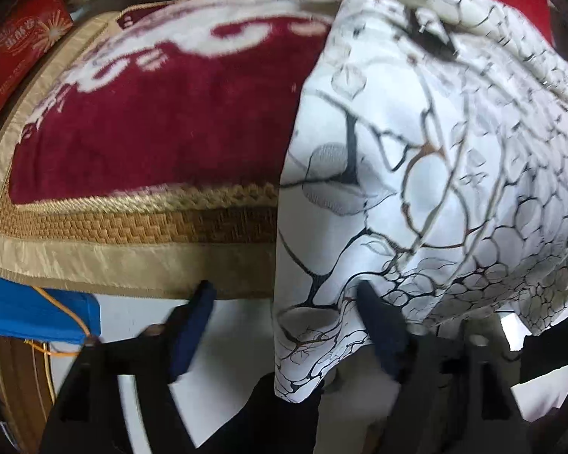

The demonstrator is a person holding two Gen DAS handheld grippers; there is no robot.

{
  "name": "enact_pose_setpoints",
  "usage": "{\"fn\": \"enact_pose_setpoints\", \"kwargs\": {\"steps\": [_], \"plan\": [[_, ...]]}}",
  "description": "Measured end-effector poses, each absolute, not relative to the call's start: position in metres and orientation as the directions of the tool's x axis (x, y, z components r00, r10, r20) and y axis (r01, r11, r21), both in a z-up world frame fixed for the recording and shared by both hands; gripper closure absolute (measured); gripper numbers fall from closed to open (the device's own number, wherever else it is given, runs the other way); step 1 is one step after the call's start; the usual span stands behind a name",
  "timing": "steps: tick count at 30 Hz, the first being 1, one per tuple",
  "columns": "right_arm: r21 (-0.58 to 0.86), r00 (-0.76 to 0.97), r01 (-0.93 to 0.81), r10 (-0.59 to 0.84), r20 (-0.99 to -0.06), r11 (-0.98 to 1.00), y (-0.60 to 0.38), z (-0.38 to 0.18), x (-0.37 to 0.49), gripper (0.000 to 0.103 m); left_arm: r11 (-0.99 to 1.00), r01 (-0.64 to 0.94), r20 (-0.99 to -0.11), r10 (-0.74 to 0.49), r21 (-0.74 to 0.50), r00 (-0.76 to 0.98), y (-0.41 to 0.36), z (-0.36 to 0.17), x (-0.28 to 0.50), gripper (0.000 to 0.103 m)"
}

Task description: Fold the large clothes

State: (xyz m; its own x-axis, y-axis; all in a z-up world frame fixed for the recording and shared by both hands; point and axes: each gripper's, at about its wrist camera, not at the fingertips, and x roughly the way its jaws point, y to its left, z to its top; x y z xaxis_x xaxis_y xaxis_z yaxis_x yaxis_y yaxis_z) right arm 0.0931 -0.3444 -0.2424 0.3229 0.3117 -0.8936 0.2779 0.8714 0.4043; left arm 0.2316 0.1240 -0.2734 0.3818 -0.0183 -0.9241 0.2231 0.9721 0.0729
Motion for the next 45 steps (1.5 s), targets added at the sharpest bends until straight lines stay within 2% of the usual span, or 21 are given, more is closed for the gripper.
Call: {"fn": "enact_pose_setpoints", "kwargs": {"steps": [7, 11, 12, 14, 15, 17, 21, 24, 29, 32, 34, 35, 37, 39, 45], "plan": [[0.316, 0.216, 0.302, 0.259, -0.941, 0.899, -0.304, -0.288, 0.115, 0.028, 0.959, 0.263, -0.945, 0.013, 0.104, 0.327, 0.110, -0.296, 0.237, 0.020], [0.202, 0.241, 0.307, 0.130, -0.962, 0.930, -0.291, -0.313, 0.133, 0.028, 0.948, 0.305, -0.943, -0.013, 0.095, 0.334, 0.101, -0.302, 0.237, 0.022], [0.208, 0.267, 0.302, 0.127, -0.955, 0.930, -0.290, -0.314, 0.132, 0.030, 0.945, 0.317, -0.942, -0.031, 0.081, 0.335, 0.098, -0.302, 0.235, 0.028], [0.252, 0.300, 0.275, 0.166, -0.939, 0.928, -0.291, -0.312, 0.130, 0.069, 0.939, 0.340, -0.947, -0.065, 0.049, 0.316, 0.093, -0.304, 0.234, 0.083], [0.286, 0.303, 0.262, 0.203, -0.931, 0.922, -0.292, -0.310, 0.129, 0.087, 0.939, 0.341, -0.948, -0.075, 0.036, 0.309, 0.093, -0.304, 0.233, 0.090], [0.334, 0.323, 0.259, 0.245, -0.914, 0.906, -0.295, -0.298, 0.124, 0.092, 0.936, 0.353, -0.945, -0.112, 0.004, 0.308, 0.090, -0.301, 0.229, 0.097], [0.469, 0.347, 0.189, 0.388, -0.854, 0.863, -0.289, -0.269, 0.110, 0.094, 0.919, 0.375, -0.923, -0.245, -0.124, 0.295, 0.091, -0.282, 0.216, 0.098], [0.561, 0.385, 0.093, 0.490, -0.782, 0.823, -0.281, -0.231, 0.098, 0.094, 0.881, 0.409, -0.871, -0.380, -0.238, 0.311, 0.090, -0.254, 0.199, 0.098], [0.635, 0.492, -0.044, 0.570, -0.658, 0.772, -0.283, -0.160, 0.095, 0.095, 0.805, 0.409, -0.744, -0.572, -0.429, 0.345, 0.101, -0.217, 0.181, 0.098], [0.675, 0.616, -0.091, 0.574, -0.539, 0.732, -0.299, -0.115, 0.101, 0.095, 0.777, 0.394, -0.682, -0.625, -0.491, 0.380, 0.109, -0.199, 0.183, 0.098], [0.637, 0.658, -0.056, 0.508, -0.556, 0.769, -0.301, -0.099, 0.116, 0.095, 0.773, 0.379, -0.660, -0.632, -0.508, 0.405, 0.116, -0.190, 0.188, 0.098], [0.601, 0.648, -0.016, 0.466, -0.602, 0.799, -0.304, -0.098, 0.124, 0.095, 0.778, 0.378, -0.660, -0.627, -0.502, 0.414, 0.119, -0.183, 0.193, 0.098], [0.605, 0.596, 0.024, 0.475, -0.647, 0.796, -0.303, -0.104, 0.130, 0.094, 0.782, 0.375, -0.664, -0.622, -0.498, 0.414, 0.119, -0.180, 0.192, 0.098], [0.619, 0.549, 0.071, 0.488, -0.679, 0.782, -0.303, -0.118, 0.127, 0.091, 0.785, 0.382, -0.674, -0.616, -0.487, 0.407, 0.113, -0.180, 0.193, 0.098], [0.561, 0.415, 0.215, 0.445, -0.793, 0.799, -0.312, -0.184, 0.106, 0.091, 0.767, 0.410, -0.658, -0.638, -0.494, 0.401, 0.107, -0.161, 0.199, 0.098]]}}
